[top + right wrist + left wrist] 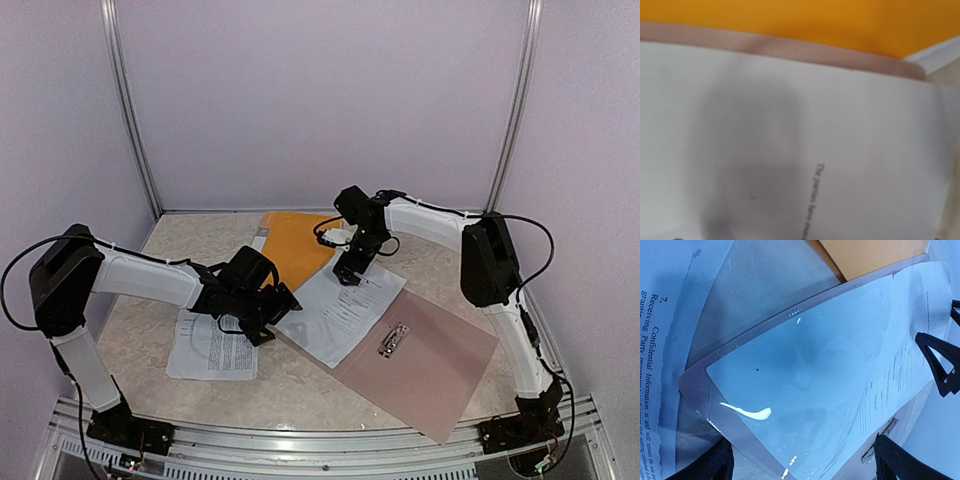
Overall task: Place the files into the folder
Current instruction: Place the file in the folder.
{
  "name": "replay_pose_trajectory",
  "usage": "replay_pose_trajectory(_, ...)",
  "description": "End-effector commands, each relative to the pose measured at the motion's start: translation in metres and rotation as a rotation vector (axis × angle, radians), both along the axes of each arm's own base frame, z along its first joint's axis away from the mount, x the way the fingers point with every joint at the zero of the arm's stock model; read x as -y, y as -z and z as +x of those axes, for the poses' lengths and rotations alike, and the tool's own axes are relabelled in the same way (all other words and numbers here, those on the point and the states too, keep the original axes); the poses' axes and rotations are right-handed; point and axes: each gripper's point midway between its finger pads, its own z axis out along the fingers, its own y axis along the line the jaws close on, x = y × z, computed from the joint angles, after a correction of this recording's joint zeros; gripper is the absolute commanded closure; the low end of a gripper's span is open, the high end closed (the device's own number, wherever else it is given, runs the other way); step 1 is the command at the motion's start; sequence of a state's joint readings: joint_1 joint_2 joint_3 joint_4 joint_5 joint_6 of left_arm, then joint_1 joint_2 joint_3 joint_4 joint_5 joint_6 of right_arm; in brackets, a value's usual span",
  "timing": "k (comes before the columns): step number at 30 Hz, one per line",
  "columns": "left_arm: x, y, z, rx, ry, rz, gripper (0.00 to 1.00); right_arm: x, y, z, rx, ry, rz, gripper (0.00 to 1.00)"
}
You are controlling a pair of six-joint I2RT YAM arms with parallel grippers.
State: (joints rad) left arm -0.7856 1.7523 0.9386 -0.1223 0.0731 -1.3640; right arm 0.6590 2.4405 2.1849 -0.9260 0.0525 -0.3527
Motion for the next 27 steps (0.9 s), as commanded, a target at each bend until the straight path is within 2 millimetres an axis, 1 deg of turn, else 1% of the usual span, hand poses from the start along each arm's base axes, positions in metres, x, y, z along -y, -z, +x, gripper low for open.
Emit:
replay_pose_trajectory(1, -0.046, 0.049, -0.03, -0.143, -0.019, 0.188, 0.06, -0.003, 0.015, -0.008, -0.039, -0.002, -0.015, 0.01)
replay_pose_trajectory(3, -0.045, 0.049, -0.03, -0.144, -0.02, 0.187, 0.06, 0.0, 0.015, -0.006, -0.029, 0.012, -0.024, 0.01)
replay_pose_trajectory(5, -0.045, 0.048, -0.03, -0.143, -0.02, 0.186, 0.06, 0.004, 0.01, -0.002, -0.001, 0.028, -0.036, 0.01)
replay_pose_trajectory(10, -0.046, 0.048, -0.03, -0.141, -0.018, 0.189, 0.06, 0.013, -0.013, 0.012, 0.056, 0.087, -0.018, 0.01)
replay_pose_trajectory(13, -0.045, 0.047, -0.029, -0.136, -0.014, 0.188, 0.06, 0.015, -0.024, 0.015, 0.067, 0.101, 0.005, 0.01)
replay_pose_trajectory(17, -0.045, 0.045, -0.029, -0.128, -0.006, 0.192, 0.05, 0.017, -0.035, 0.014, 0.074, 0.114, 0.037, 0.01)
replay_pose_trajectory(21, -0.046, 0.042, -0.029, -0.119, 0.011, 0.208, 0.04, 0.021, -0.05, 0.01, 0.093, 0.141, 0.089, 0.01)
replay_pose_trajectory(25, -0.051, 0.033, -0.034, -0.081, 0.032, 0.261, 0.03, 0.027, -0.069, 0.002, 0.126, 0.18, 0.145, 0.01)
replay_pose_trajectory(27, -0.054, 0.028, -0.036, -0.062, 0.039, 0.285, 0.02, 0.032, -0.075, -0.004, 0.133, 0.213, 0.171, 0.01)
